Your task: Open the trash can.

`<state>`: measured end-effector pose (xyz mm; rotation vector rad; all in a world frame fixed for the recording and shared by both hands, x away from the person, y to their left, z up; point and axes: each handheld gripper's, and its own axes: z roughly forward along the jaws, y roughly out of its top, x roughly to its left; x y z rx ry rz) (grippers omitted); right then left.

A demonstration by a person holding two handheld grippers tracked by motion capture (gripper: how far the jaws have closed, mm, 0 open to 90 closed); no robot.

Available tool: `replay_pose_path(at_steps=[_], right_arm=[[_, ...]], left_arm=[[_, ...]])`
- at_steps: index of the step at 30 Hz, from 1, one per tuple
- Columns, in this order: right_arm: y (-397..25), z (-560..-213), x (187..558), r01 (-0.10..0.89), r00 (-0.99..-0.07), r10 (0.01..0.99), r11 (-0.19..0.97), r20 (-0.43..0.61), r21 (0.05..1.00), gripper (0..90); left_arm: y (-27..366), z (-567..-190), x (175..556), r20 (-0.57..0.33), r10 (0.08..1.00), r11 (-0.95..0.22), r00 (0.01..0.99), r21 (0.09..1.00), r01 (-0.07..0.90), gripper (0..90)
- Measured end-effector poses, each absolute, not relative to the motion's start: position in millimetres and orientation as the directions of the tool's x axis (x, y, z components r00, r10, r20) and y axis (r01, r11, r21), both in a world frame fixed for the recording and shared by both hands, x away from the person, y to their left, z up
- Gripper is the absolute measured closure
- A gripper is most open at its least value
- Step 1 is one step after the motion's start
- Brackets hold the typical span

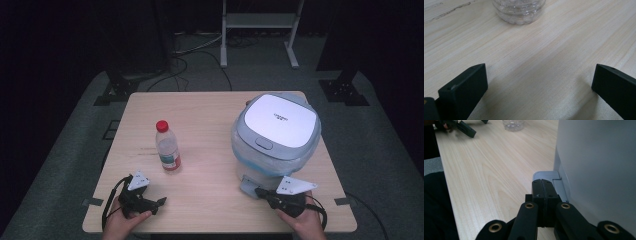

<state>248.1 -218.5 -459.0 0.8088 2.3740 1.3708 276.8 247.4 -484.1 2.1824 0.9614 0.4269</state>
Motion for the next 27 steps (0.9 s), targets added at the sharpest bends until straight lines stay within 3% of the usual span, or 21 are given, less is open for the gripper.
replay_pose_path(at_steps=[27], right_arm=[[-212, -475, 250, 0.257, -0.81, 0.584, 0.448, -0.062, 0.856, 89.7]], left_arm=[[247, -484, 277, 0.016, 0.747, -0.472, 0.664, 0.717, 0.513, 0.0]])
